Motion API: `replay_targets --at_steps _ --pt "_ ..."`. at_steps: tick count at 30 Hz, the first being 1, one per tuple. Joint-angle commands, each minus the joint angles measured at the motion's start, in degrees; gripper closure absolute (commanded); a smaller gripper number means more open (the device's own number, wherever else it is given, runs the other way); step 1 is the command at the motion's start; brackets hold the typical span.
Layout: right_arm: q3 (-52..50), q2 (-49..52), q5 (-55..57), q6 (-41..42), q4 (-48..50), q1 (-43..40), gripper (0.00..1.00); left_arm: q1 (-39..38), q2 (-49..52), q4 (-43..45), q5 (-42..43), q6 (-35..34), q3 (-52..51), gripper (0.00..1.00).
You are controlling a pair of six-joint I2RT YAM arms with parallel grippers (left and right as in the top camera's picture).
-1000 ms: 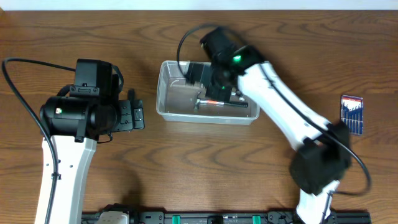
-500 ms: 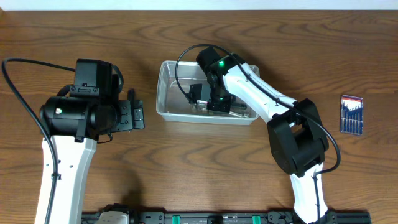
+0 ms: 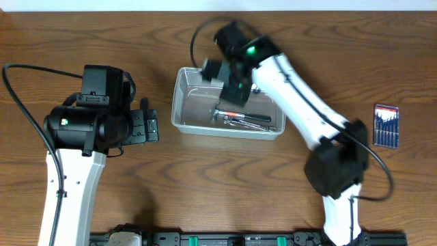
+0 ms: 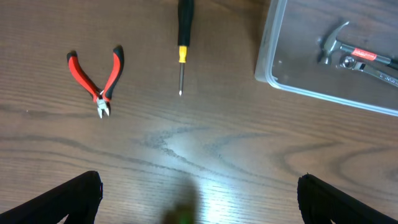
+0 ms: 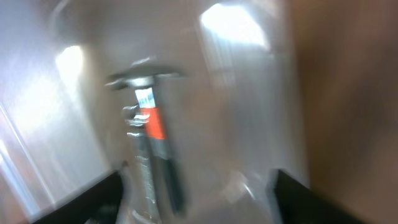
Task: Pack container
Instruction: 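Carry the wrench into the container beside the hammer and release, then move right gripper to the blue precision screwdriver box and grasp it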
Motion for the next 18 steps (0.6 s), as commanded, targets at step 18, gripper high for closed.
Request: replay_targets --at_steps 18 --pt "-7.32 -14.93 5.84 35.28 -14.51 -55.84 0.01 0.35 -0.20 0.44 -0.63 -0.50 1.05 0.02"
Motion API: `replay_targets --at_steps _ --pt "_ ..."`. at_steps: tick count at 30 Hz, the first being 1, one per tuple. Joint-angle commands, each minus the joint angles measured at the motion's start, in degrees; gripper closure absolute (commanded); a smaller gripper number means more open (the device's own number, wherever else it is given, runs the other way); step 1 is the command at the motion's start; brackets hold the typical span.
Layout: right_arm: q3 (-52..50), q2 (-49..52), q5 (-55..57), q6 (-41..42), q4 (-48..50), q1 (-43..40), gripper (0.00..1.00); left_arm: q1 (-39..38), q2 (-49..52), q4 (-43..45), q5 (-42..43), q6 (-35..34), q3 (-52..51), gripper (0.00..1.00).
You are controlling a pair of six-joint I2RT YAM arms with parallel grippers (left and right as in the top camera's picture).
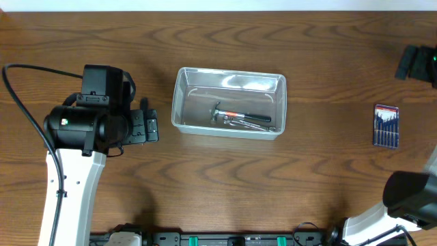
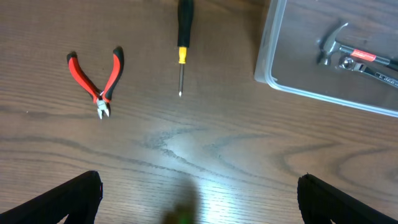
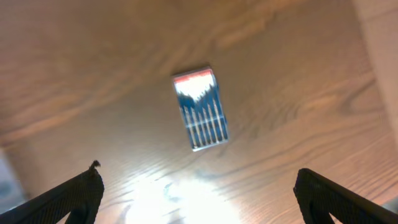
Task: Pack container
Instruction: 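Move right gripper to the blue precision screwdriver box and grasp it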
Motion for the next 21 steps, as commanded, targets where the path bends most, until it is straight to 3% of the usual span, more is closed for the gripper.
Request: replay_targets --at_steps 1,10,21 --pt "-9.14 0.35 -1.75 -1.62 3.72 -3.08 0.01 0.35 -0.20 0.09 -0.61 -0.50 1.05 0.02" --pt "-31.34 0.37 -5.31 -8.55 22.18 -7.82 0.01 0.35 -0.20 -0.13 -0.61 -0.52 1.05 0.02" --pt "-42.47 0.79 -9.99 -14.32 38.56 -7.85 0.01 0.35 -0.20 -0.13 -0.61 -0.55 1.05 0.02"
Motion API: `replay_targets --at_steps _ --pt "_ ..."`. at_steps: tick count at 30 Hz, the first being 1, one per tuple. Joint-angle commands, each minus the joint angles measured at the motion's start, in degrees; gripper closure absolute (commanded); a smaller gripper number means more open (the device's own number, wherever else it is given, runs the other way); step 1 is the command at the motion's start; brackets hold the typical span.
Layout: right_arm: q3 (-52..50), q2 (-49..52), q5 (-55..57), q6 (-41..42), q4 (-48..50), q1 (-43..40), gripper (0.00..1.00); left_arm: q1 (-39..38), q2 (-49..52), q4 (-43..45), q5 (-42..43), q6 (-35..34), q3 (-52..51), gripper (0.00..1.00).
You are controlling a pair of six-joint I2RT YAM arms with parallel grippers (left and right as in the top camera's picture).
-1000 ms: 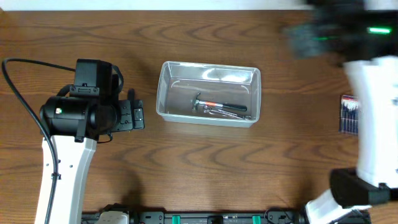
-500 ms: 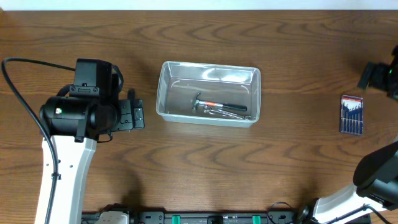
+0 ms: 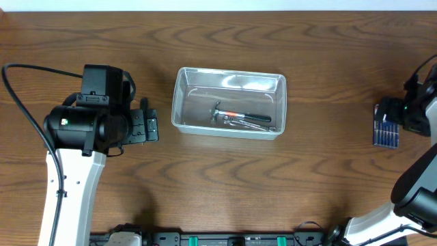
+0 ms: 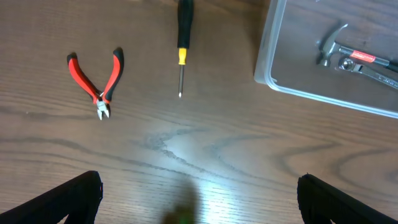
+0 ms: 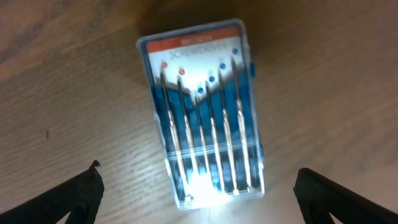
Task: Pack container
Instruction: 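Move right gripper to the blue precision screwdriver box and grasp it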
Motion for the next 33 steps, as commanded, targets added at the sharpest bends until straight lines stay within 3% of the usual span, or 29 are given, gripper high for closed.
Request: replay_targets --at_steps 1,31,33 --pt "-1.01 0.22 -1.49 -3.08 2.05 -0.15 0.01 0.35 -0.20 -0.17 -0.63 -0.55 1.05 0.02" --pt "-1.01 13.88 -2.16 -4.20 8.02 -0.63 0.01 0.35 -0.20 -0.07 -0.63 -1.44 1.05 0.02" --pt "-1.01 14.34 -3.28 -4.00 7.98 -0.63 0.04 0.35 -0.20 -0.07 -0.63 -1.44 1.05 0.02"
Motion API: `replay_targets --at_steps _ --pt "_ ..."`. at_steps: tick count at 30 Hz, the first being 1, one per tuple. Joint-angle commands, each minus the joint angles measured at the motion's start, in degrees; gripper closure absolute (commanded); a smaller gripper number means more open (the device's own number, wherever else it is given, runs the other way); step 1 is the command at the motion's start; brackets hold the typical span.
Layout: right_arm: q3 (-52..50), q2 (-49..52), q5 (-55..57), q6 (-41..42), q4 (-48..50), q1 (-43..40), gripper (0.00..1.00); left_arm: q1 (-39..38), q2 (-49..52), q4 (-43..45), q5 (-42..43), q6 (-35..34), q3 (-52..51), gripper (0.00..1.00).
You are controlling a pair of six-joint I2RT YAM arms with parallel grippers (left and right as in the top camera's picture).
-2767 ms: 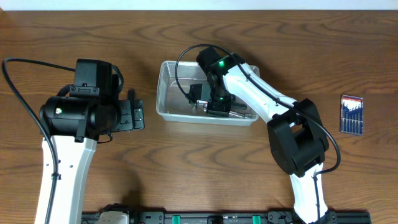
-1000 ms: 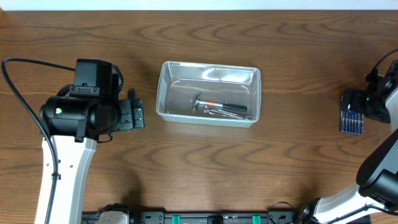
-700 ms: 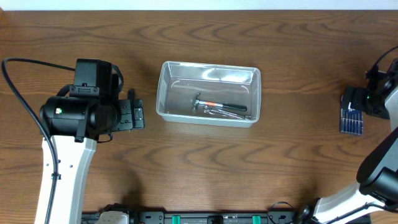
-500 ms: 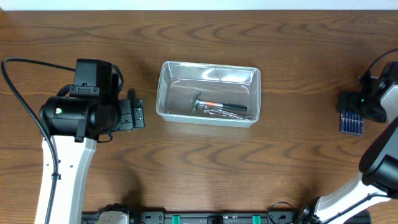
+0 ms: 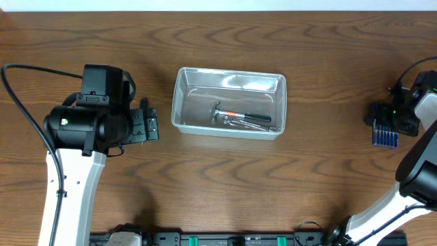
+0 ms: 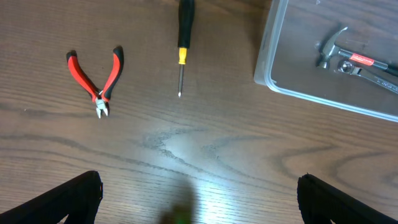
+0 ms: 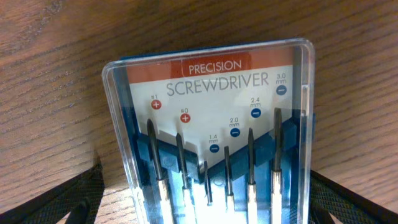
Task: Pack container
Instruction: 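Move right gripper to the blue precision screwdriver box and grasp it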
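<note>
A clear plastic container (image 5: 179, 102) stands mid-table with a hammer (image 5: 239, 117) and a wrench lying in it. At the right edge lies a precision screwdriver case (image 7: 211, 124), blue inside with an orange label, half covered by the arm in the overhead view (image 5: 386, 138). My right gripper (image 7: 208, 202) is open and low over the case, its fingers (image 7: 74, 202) flanking the two long sides. My left gripper (image 6: 199, 199) is open above bare wood, holding nothing. Red-handled pliers (image 6: 93, 78) and a black-and-yellow screwdriver (image 6: 182, 46) lie ahead of it.
The left arm's body (image 5: 89, 123) hides the pliers and screwdriver from overhead. The container's corner (image 6: 273, 62) shows in the left wrist view with the hammer (image 6: 348, 59) inside. The table's right edge is close to the case.
My right gripper has come lower onto the screwdriver case, which now fills its view with the fingers at either side. The left arm has not moved.
My right gripper was over the container, above the hammer. It then stood at the table's far right, high above the screwdriver case, then closer over it, and now straddles it. The left gripper stayed open above the table throughout.
</note>
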Motion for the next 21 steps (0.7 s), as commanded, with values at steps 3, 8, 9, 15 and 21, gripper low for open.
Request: replay_targets --at_steps 3,8,9,15,21 --pt "-0.52 3.89 -1.53 -0.09 0.17 -0.35 0.08 0.35 -0.20 -0.09 -0.63 -0.35 1.05 0.02" --pt "-0.52 3.89 -1.53 -0.09 -0.07 -0.35 0.13 0.35 -0.20 -0.09 -0.63 -0.35 1.05 0.02" --pt "-0.52 3.89 -1.53 -0.09 -0.15 -0.35 0.15 0.35 -0.20 -0.09 -0.63 -0.35 1.05 0.02" --pt "-0.52 3.89 -1.53 -0.07 -0.31 -0.35 0.23 0.35 -0.20 -0.15 -0.63 -0.35 1.05 0.02" --pt "-0.52 3.89 -1.53 -0.07 -0.63 -0.35 0.31 0.35 -0.20 -0.15 -0.63 -0.35 1.05 0.02"
